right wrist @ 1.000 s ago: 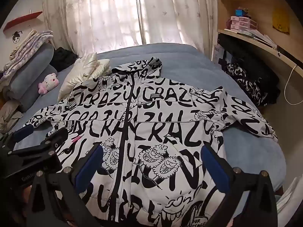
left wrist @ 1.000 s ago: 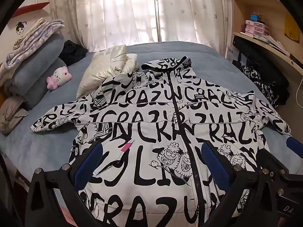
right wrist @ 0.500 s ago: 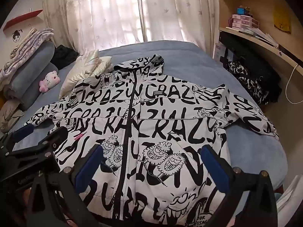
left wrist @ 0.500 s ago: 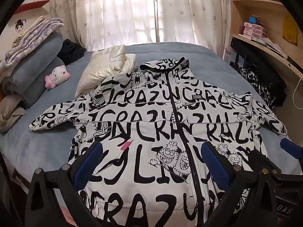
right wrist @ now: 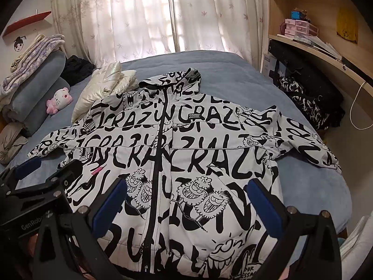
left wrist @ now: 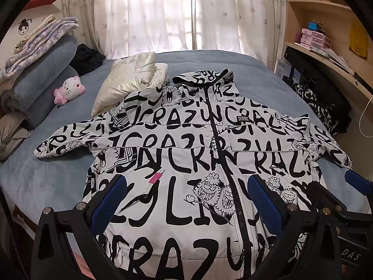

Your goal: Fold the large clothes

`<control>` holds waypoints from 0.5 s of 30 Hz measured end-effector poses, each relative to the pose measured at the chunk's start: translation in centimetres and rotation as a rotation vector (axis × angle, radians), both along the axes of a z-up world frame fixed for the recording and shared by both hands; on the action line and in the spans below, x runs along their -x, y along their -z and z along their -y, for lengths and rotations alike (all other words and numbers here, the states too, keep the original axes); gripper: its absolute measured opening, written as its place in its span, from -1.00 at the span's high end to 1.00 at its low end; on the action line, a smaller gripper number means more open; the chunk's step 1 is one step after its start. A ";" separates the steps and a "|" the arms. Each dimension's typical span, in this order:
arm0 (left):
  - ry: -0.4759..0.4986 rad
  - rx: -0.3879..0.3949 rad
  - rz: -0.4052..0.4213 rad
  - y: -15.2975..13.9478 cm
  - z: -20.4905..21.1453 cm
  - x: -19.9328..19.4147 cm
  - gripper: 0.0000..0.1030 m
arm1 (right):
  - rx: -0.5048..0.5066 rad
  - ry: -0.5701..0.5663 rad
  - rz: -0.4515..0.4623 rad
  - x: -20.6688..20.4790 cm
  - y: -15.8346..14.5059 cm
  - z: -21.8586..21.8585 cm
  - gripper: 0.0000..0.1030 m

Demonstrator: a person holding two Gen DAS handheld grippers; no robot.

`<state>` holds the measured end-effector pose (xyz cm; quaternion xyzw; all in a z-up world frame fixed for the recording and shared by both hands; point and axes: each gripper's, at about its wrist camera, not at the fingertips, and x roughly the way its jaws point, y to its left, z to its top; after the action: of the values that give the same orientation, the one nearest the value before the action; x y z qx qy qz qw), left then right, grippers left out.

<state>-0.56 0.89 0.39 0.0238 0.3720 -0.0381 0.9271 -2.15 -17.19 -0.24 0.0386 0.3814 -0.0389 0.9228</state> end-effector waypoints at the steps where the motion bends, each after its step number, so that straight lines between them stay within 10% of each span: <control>1: -0.002 0.001 -0.001 -0.1 0.0 0.0 -0.98 | -0.002 0.000 -0.001 0.0 0.0 -0.1 -1.00; 15: -0.001 0.006 -0.004 0.2 -0.5 0.0 -0.98 | -0.002 0.000 -0.005 0.0 0.2 -0.1 -1.00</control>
<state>-0.55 1.34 0.22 0.0209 0.3737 -0.0389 0.9265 -2.14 -17.06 -0.46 0.0396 0.3837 -0.0387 0.9218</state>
